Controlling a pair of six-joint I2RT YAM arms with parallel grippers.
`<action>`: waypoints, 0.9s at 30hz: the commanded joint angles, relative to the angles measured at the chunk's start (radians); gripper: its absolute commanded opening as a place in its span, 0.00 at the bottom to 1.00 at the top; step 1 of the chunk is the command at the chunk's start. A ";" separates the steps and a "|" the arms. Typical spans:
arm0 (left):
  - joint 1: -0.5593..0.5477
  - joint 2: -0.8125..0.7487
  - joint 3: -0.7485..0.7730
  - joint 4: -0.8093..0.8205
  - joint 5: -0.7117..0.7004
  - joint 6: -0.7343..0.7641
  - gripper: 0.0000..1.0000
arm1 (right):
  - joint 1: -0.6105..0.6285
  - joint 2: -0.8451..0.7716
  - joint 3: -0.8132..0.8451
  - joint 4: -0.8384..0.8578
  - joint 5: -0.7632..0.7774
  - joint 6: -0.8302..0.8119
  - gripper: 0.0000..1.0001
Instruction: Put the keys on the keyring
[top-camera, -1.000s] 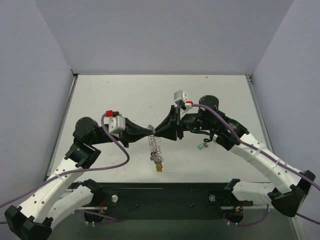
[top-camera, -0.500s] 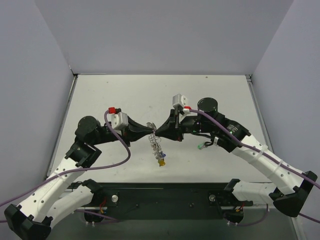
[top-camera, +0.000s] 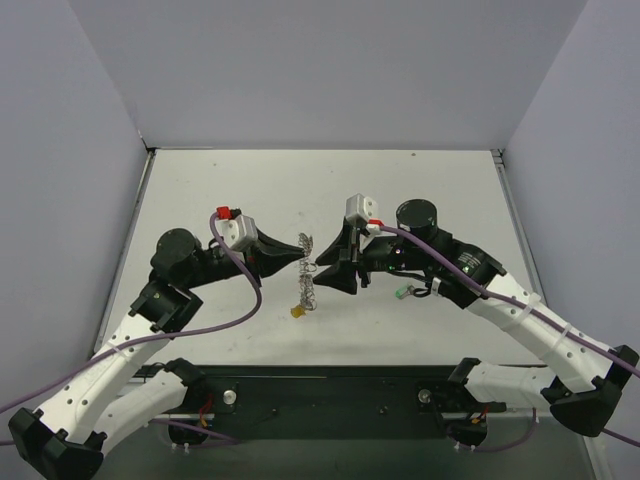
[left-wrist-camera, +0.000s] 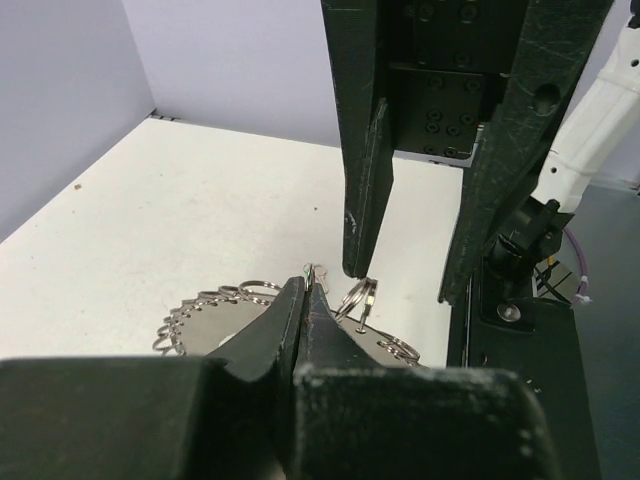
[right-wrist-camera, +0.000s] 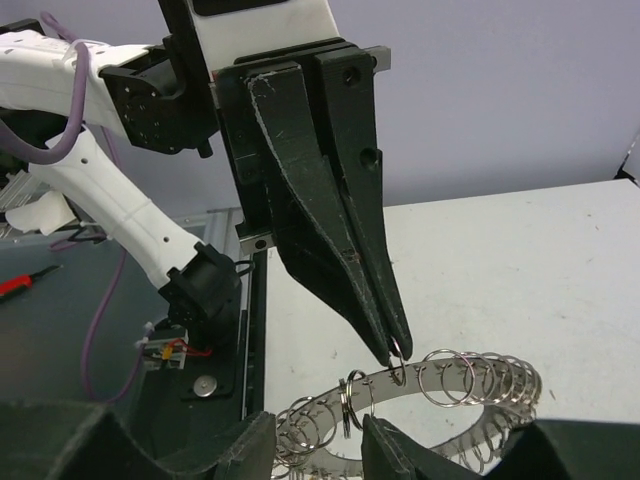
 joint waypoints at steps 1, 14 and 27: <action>0.004 -0.017 0.038 0.080 -0.024 -0.009 0.00 | 0.004 -0.013 0.004 0.024 -0.074 -0.012 0.43; 0.004 -0.026 0.023 0.114 -0.015 -0.007 0.00 | -0.002 -0.017 -0.002 0.035 -0.044 0.003 0.48; 0.004 0.008 0.021 0.183 0.168 -0.039 0.00 | -0.026 -0.030 0.008 0.156 -0.030 0.026 0.47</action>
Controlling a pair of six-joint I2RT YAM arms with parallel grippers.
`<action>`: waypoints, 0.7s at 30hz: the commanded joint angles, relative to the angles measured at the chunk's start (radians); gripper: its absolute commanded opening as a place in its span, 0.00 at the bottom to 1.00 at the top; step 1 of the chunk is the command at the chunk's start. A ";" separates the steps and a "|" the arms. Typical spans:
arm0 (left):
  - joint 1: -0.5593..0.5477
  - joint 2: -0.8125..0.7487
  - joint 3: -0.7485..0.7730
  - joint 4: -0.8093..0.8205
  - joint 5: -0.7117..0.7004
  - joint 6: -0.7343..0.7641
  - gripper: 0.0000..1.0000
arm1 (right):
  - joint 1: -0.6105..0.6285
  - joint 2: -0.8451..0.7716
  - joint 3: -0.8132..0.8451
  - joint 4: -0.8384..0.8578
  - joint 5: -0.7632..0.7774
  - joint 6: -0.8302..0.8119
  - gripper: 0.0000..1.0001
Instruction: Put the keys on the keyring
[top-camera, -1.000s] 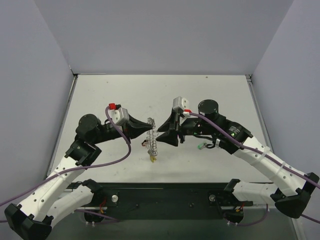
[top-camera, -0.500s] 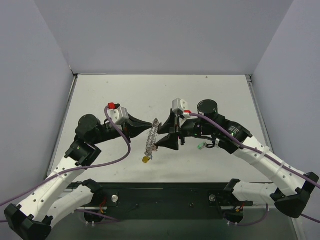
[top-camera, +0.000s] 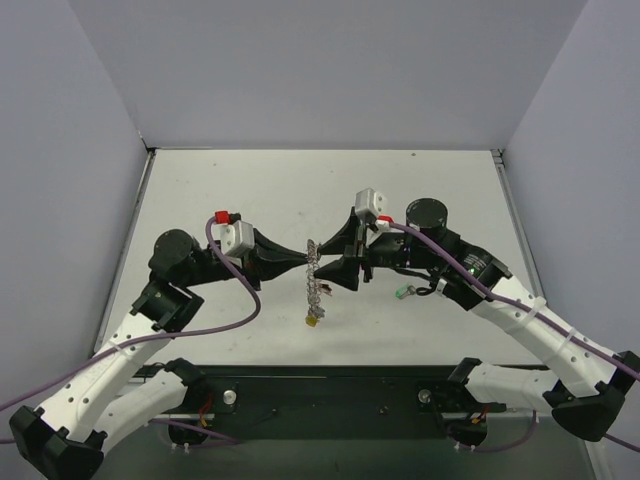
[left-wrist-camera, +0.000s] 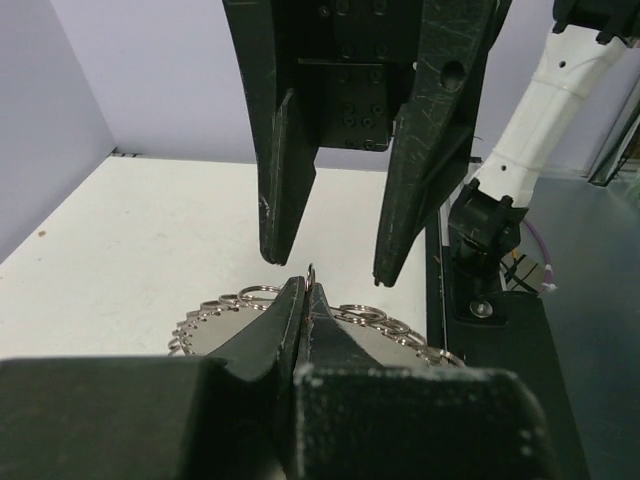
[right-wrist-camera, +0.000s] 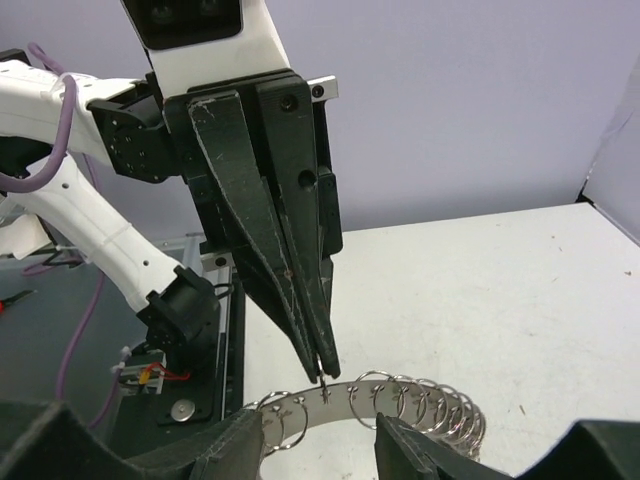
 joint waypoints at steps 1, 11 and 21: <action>0.004 0.010 0.026 0.108 0.069 -0.029 0.00 | -0.007 -0.003 0.024 0.110 -0.056 0.014 0.46; 0.004 0.014 0.009 0.181 0.074 -0.070 0.00 | -0.007 0.038 0.038 0.127 -0.105 0.029 0.30; 0.004 0.028 0.003 0.220 0.098 -0.102 0.00 | -0.007 0.043 0.032 0.161 -0.105 0.055 0.02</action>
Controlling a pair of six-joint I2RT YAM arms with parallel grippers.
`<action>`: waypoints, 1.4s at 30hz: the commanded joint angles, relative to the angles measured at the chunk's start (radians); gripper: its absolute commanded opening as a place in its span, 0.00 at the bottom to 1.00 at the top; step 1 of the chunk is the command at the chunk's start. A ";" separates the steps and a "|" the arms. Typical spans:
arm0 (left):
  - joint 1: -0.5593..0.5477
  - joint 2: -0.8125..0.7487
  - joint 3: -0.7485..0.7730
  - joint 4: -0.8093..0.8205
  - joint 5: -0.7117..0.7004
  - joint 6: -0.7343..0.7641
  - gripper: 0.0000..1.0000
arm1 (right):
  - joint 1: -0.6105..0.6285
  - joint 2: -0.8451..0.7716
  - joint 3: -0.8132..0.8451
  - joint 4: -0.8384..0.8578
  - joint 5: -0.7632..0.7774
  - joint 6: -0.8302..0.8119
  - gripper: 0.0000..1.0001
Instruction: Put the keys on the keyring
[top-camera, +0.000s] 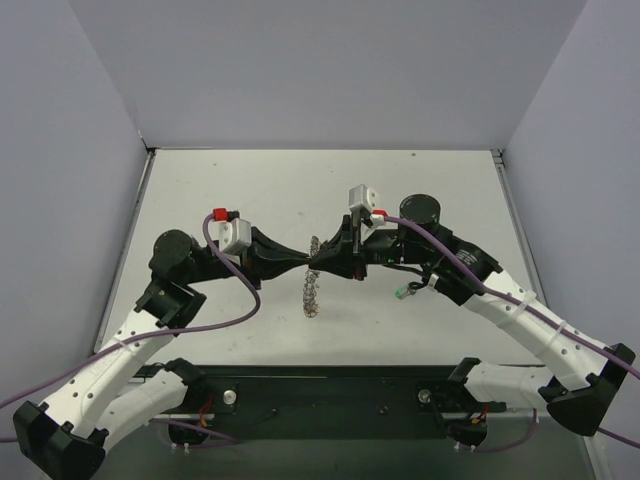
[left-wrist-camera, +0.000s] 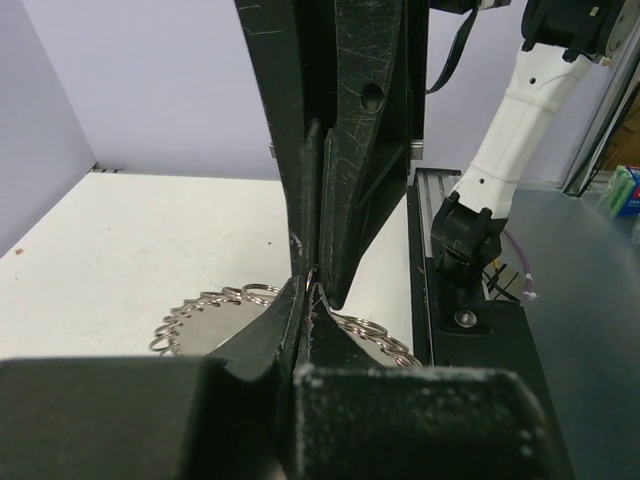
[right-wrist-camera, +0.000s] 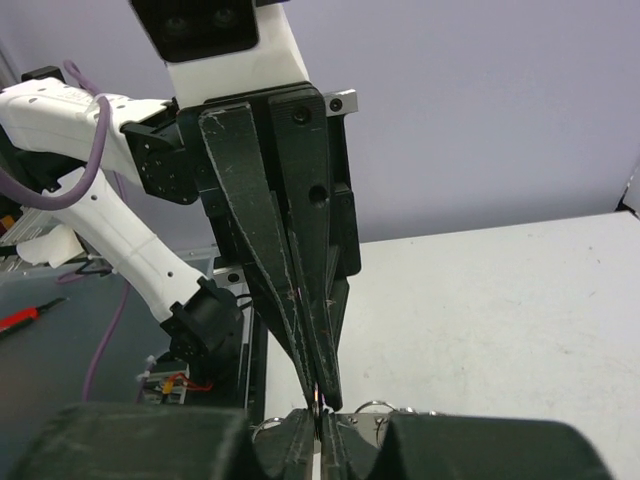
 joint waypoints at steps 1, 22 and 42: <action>0.000 0.002 0.026 0.106 0.035 -0.027 0.00 | 0.001 0.000 0.029 0.097 -0.031 0.017 0.00; 0.006 -0.103 -0.017 0.186 -0.133 -0.053 0.50 | -0.024 -0.077 -0.035 0.197 -0.086 0.064 0.00; 0.020 0.067 0.069 0.467 0.197 -0.373 0.40 | -0.128 -0.156 -0.161 0.620 -0.302 0.354 0.00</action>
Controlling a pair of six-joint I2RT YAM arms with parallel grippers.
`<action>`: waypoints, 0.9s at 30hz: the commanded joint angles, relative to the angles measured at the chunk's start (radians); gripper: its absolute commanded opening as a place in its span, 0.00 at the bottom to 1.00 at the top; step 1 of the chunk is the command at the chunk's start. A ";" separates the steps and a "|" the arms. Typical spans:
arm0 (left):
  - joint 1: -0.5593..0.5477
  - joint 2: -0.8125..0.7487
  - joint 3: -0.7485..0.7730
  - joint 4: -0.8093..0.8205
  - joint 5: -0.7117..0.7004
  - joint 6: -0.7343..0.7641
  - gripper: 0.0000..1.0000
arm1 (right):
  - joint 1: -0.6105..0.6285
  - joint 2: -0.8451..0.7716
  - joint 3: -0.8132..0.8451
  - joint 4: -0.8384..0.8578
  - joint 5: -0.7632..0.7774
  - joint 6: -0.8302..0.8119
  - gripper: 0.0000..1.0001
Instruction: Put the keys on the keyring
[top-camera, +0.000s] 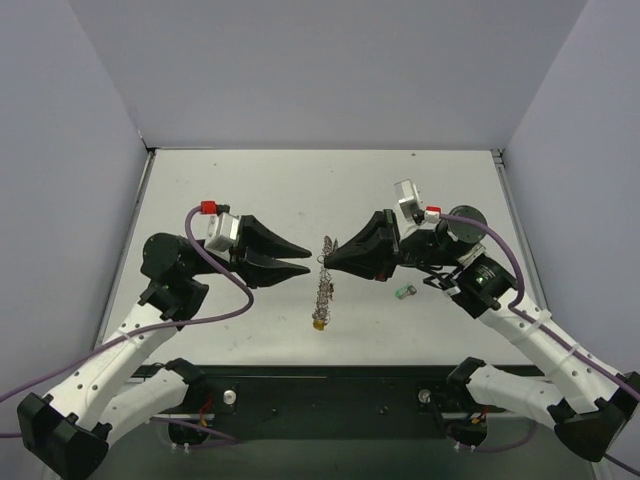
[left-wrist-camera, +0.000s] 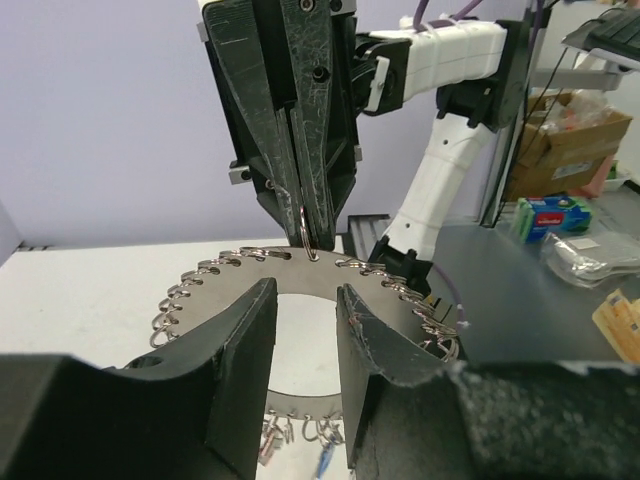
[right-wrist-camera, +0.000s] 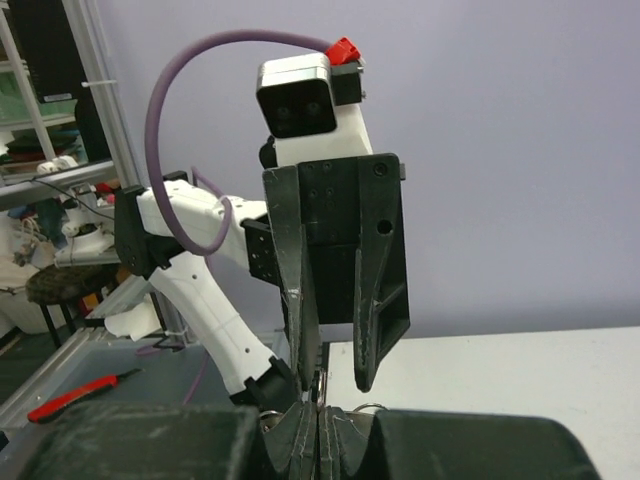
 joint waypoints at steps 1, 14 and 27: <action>0.006 0.033 0.042 0.239 0.071 -0.170 0.40 | -0.013 -0.016 -0.001 0.235 -0.080 0.077 0.00; -0.005 0.108 0.054 0.410 0.067 -0.297 0.34 | -0.020 0.016 -0.007 0.290 -0.089 0.120 0.00; -0.018 0.118 0.075 0.315 0.058 -0.225 0.30 | -0.026 0.040 -0.011 0.330 -0.092 0.153 0.00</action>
